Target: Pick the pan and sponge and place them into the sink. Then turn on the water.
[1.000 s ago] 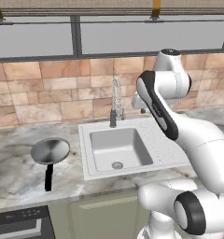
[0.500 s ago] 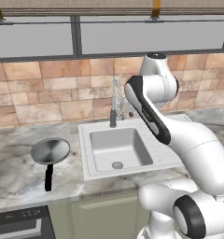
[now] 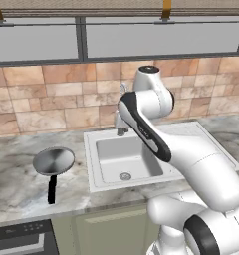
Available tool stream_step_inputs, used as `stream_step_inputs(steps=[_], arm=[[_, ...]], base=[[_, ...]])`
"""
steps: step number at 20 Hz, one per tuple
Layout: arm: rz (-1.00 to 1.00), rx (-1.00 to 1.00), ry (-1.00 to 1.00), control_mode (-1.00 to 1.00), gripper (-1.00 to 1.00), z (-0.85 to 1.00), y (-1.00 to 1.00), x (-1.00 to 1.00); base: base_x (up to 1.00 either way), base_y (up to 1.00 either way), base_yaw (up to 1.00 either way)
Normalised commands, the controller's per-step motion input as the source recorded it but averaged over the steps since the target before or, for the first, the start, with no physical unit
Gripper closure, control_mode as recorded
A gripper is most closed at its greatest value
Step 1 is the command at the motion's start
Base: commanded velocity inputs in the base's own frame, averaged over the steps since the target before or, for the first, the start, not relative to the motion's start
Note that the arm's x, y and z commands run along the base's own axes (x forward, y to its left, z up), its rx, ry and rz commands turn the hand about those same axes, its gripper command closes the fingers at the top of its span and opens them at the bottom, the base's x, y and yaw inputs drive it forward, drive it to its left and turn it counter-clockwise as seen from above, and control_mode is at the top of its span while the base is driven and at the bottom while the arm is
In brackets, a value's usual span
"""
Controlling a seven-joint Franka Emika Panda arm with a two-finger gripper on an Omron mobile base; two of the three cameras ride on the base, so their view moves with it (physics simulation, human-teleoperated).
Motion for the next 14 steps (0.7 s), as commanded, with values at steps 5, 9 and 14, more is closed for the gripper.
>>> stream_step_inputs(steps=[5,9,14], arm=[[0.0,0.0,0.0,-1.0,-1.0,-0.19,0.41,0.0],[0.0,0.0,0.0,-1.0,-1.0,-0.13,0.44,0.0],[0.0,0.0,0.0,-1.0,-1.0,-0.15,0.5,0.0]], base=[[0.0,0.0,0.0],[0.0,0.0,0.0],[0.0,0.0,0.0]])
